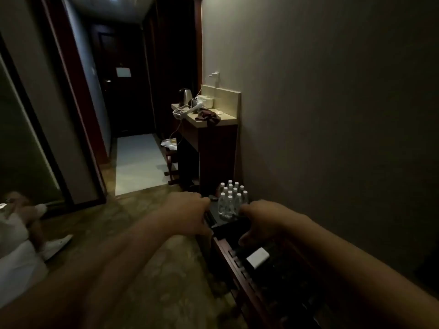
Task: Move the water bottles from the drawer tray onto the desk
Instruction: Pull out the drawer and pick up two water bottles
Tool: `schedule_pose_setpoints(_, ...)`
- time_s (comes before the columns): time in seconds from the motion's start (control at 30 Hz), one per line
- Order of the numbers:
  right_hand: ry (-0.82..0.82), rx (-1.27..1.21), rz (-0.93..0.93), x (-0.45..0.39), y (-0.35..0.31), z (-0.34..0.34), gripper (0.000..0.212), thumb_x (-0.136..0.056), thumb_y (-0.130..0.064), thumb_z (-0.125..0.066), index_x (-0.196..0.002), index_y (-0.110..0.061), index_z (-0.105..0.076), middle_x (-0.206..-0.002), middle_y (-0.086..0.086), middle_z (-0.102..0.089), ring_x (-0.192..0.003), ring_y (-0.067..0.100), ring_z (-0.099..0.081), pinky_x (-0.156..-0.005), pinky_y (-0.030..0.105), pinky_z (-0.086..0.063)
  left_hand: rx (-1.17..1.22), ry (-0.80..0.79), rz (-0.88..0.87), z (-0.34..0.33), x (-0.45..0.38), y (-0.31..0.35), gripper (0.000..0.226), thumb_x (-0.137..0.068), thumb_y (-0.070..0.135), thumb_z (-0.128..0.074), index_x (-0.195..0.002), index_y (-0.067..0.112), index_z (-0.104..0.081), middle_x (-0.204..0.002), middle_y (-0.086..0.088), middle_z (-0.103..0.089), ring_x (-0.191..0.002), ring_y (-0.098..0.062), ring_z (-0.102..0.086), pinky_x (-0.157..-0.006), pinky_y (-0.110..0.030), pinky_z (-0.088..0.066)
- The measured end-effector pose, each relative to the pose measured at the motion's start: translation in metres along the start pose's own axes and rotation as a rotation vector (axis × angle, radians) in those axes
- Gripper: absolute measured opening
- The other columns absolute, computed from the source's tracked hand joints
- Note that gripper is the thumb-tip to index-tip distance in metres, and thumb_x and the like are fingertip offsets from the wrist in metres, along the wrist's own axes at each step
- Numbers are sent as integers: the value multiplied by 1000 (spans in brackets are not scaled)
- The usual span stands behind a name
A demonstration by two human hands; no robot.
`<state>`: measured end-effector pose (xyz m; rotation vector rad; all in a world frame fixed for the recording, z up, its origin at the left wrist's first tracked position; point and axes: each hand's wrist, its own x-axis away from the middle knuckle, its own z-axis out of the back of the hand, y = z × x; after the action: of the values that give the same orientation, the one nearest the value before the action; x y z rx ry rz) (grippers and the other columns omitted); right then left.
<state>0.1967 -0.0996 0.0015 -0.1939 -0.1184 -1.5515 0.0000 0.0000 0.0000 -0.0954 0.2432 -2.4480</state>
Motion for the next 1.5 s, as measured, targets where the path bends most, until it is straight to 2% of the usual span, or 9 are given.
schedule_pose_setpoints(0.1,15,-61,-81,-70,5,12,65,-79,-51,-76,-132,-23,-50,-126,1,-58,-97,14,-51,-75,28,-38,-25,23,-33,-10,-59,-56,62,-78,73,-59,-121,29,-53,-96,8,-51,-82,-13,-50,-64,-29,-46)
schedule_pose_setpoints(0.2,19,-85,-146,-138,15,25,66,-78,-52,-76,-132,-23,-51,-124,-1,-59,-108,18,-56,-76,28,-41,-41,9,-75,-15,-122,-106,64,-78,73,-58,-124,29,-52,-105,5,-56,-86,-13,-53,-66,-30,-48)
schedule_pose_setpoints(0.33,44,-112,-218,-212,39,38,61,-76,-55,-75,-125,-25,-54,-114,-4,-61,-100,16,-57,-73,30,-44,-45,21,-146,-28,-203,-153,66,-80,72,-58,-129,28,-50,-110,4,-57,-92,-16,-57,-71,-32,-51)
schedule_pose_setpoints(0.5,85,-89,-296,-294,86,48,59,-73,-58,-74,-119,-26,-55,-99,-7,-56,-88,14,-53,-68,31,-43,-9,69,-212,-54,-313,-190,68,-77,76,-56,-127,30,-52,-108,6,-59,-93,-15,-60,-73,-33,-54)
schedule_pose_setpoints(0.63,91,-105,-349,-367,138,46,60,-72,-59,-74,-118,-26,-55,-106,-4,-61,-97,18,-59,-76,36,-52,5,70,-237,-81,-409,-210,63,-76,74,-59,-120,30,-53,-99,9,-55,-85,-12,-56,-66,-31,-50)
schedule_pose_setpoints(0.83,74,-226,-454,-473,214,31,55,-74,-57,-71,-117,-26,-56,-103,-5,-60,-91,14,-58,-78,37,-55,60,28,-279,-130,-543,-229,56,-76,73,-58,-111,29,-55,-98,8,-55,-85,-14,-57,-68,-33,-53)
schedule_pose_setpoints(1.0,24,-339,-576,-538,253,-4,55,-75,-57,-68,-117,-23,-55,-108,-1,-61,-96,19,-60,-80,39,-54,180,-47,-313,-187,-623,-240,52,-78,72,-55,-108,30,-54,-100,8,-55,-86,-13,-57,-63,-30,-48)
schedule_pose_setpoints(1.37,-111,-601,-976,-620,290,-149,70,-78,-57,-70,-136,-25,-45,-123,2,-54,-108,20,-57,-86,35,-52,625,-342,-275,-383,-730,-236,75,-71,73,-63,-131,31,-51,-123,5,-59,-106,-16,-61,-80,-32,-54)
schedule_pose_setpoints(1.5,-145,-671,-1071,-644,291,-215,73,-80,-57,-69,-140,-27,-41,-132,1,-51,-115,20,-55,-89,36,-52,741,-521,-184,-460,-749,-226,78,-72,56,-78,-136,19,-51,-135,-4,-57,-121,-23,-55,-86,-30,-44)
